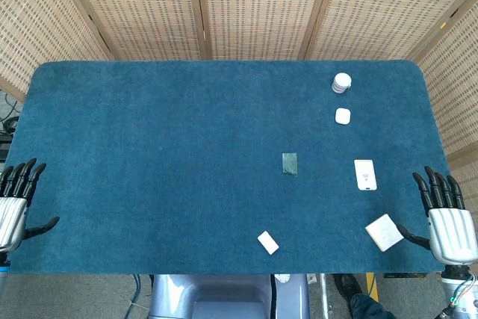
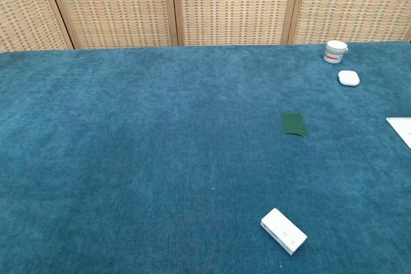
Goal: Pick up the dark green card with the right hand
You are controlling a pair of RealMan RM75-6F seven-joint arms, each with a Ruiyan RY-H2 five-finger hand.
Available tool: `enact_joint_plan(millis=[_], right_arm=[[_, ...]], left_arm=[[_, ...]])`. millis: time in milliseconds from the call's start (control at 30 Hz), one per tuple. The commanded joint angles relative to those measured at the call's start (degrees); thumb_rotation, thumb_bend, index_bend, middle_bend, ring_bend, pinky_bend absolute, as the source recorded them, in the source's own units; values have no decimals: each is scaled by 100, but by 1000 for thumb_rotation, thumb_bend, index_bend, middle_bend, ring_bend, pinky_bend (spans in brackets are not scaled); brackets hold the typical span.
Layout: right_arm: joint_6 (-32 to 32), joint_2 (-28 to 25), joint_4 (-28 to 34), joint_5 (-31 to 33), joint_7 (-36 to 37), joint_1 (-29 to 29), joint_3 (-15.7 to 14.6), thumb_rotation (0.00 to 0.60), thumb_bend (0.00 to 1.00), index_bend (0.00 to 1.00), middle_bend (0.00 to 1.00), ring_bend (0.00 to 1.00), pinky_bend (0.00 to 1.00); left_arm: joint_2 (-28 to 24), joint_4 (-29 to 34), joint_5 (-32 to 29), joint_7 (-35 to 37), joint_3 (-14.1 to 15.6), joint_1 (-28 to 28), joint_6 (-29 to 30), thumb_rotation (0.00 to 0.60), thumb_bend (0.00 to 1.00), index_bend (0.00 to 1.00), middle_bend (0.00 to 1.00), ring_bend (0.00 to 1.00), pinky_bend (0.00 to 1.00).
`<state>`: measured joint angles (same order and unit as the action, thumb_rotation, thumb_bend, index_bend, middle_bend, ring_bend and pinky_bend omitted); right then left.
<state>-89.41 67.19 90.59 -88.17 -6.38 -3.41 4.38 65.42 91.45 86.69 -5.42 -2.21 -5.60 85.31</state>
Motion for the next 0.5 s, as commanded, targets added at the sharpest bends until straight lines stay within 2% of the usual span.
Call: enact_joint_plan(millis=[33,267,433,500], right_arm=[[63,-41,51,15,-36,-11,-30,600,0,0,0,0,0],[237,-112,142,-15,59,-67,-87,600,0,0,0,0,0],[723,-167,164,-16,187,-411,2,600,0,0,0,0,0],[1148,-150,74,41,192,-762,161,600,0,0,0,0,0]], left_arm=[[-62,83,-48,-15,14,-11,-26,600,0,0,0,0,0],[-51,71,10,5,26,14,44,600,0,0,0,0,0],[-6,21,40,8,17,12,77,600,0,0,0,0,0],[11,9,48,5,6,-1,77,600,0,0,0,0,0]])
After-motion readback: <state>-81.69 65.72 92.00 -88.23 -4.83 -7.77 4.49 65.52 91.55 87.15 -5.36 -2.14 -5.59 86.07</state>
